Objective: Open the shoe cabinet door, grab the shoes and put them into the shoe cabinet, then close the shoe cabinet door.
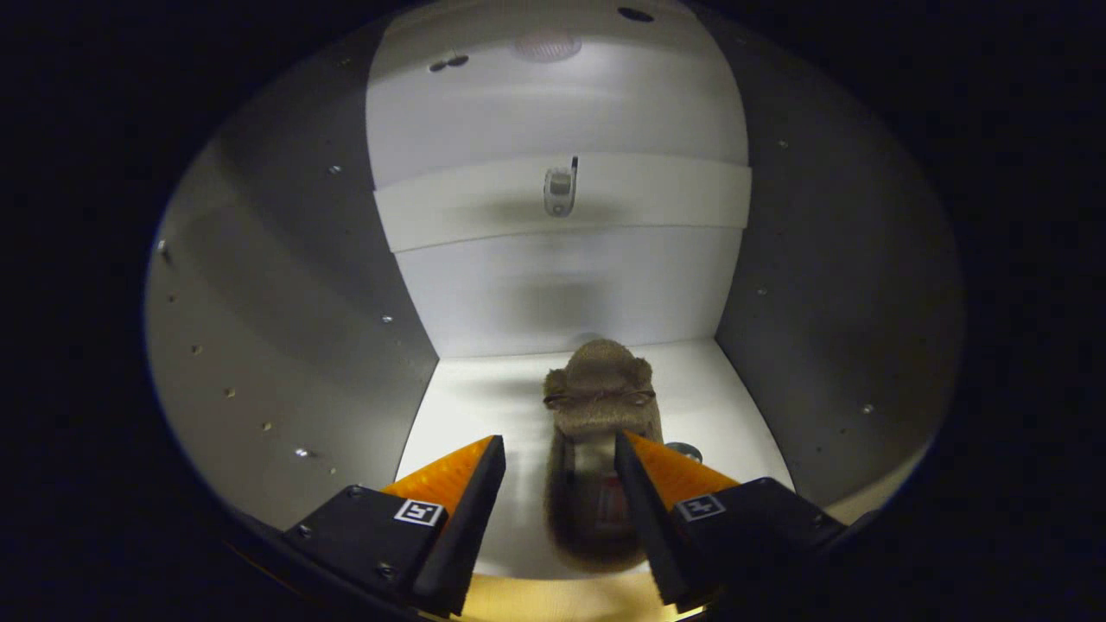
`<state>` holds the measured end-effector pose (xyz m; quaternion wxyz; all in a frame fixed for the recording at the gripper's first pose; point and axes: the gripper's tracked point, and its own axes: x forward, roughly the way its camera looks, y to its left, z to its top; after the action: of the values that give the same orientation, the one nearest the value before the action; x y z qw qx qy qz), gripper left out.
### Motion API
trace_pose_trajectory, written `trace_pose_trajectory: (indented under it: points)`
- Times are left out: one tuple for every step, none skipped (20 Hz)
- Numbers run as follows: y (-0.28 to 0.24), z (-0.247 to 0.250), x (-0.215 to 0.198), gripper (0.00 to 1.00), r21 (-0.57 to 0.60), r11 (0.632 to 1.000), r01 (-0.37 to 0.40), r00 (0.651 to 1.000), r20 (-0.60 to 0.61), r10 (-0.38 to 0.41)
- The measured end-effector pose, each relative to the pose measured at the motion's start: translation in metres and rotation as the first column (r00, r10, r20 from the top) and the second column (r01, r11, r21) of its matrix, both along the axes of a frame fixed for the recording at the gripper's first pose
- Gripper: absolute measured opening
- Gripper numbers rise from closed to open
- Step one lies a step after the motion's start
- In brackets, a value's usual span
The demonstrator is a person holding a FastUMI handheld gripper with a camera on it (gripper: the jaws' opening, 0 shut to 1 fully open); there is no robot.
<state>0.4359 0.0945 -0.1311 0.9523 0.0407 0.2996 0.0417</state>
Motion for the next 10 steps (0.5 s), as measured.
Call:
trace_pose_trajectory:
  points:
    - [0.001,0.014,-0.012,0.89,0.006,1.0,-0.005,0.999,0.035,0.005]
    - [0.004,0.027,-0.023,0.92,0.011,1.0,-0.01,0.997,0.072,0.01]
    - [0.005,0.04,-0.037,0.96,0.009,1.0,-0.017,0.995,0.103,0.016]
    - [0.005,0.052,-0.053,0.98,0.001,1.0,-0.02,0.992,0.127,0.02]
    - [0.004,0.062,-0.068,0.99,-0.011,1.0,-0.021,0.989,0.148,0.022]
    - [0.003,0.071,-0.083,0.99,-0.021,1.0,-0.02,0.985,0.174,0.024]
    - [0.001,0.083,-0.099,0.99,-0.022,0.999,-0.023,0.98,0.199,0.027]
    - [0.0,0.096,-0.117,0.99,-0.017,1.0,-0.025,0.972,0.233,0.028]
    - [-0.002,0.108,-0.136,0.99,-0.01,1.0,-0.029,0.963,0.267,0.031]
    - [-0.005,0.117,-0.156,0.99,-0.015,0.999,-0.029,0.954,0.297,0.032]
